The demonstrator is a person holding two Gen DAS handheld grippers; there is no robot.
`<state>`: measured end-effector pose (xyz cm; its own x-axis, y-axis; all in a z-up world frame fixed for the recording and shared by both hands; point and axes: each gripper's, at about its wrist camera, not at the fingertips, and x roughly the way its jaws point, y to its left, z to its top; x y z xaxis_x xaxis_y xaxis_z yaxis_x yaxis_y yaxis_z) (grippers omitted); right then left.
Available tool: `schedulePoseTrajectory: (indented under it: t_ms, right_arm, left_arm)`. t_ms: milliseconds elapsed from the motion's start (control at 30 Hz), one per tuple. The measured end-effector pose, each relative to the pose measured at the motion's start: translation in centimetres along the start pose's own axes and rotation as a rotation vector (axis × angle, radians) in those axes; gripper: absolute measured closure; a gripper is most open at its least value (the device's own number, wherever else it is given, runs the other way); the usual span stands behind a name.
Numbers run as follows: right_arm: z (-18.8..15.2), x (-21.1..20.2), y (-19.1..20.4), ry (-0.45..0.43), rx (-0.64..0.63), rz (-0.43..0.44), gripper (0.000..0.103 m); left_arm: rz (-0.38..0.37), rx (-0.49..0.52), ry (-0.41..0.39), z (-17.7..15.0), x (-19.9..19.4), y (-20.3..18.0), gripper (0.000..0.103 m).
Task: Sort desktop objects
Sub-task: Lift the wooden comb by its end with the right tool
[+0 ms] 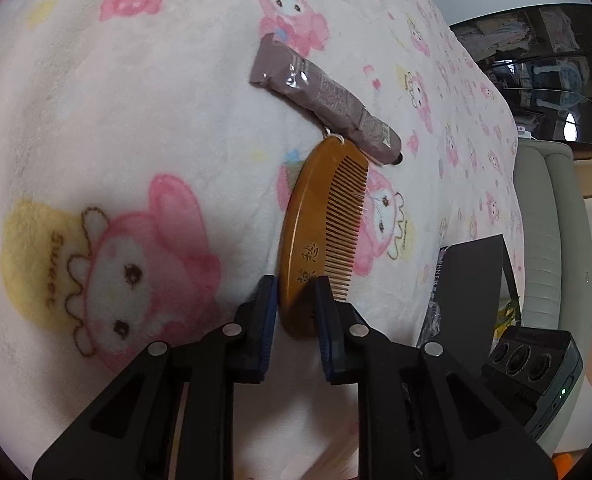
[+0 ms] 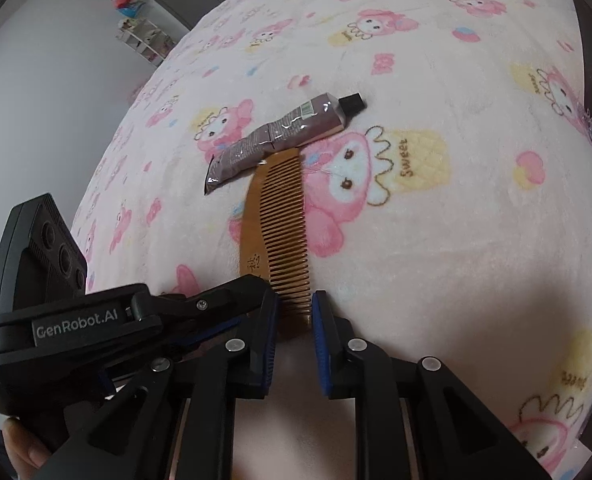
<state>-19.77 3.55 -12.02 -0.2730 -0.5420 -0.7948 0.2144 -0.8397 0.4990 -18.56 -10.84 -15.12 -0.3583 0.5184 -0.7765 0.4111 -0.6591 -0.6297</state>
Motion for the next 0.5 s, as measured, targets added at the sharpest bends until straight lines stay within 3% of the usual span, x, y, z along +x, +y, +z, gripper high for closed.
schedulePoseTrajectory:
  t_ms: [167, 400, 500]
  right_arm:
    - [-1.2, -2.3, -0.9, -0.003, 0.01, -0.002, 0.088]
    - [-5.2, -6.7, -3.1, 0.022, 0.007, 0.001, 0.088]
    - [-6.8, -8.4, -4.0, 0.034, -0.002, -0.002, 0.088]
  left_arm:
    - [-0.011, 0.057, 0.083, -2.1, 0.5, -1.6, 0.082]
    - [-0.024, 0.136, 0.225, -7.8, 0.7, -2.8, 0.081]
    - [-0.033, 0.16, 0.24, -8.6, 0.7, -3.6, 0.081]
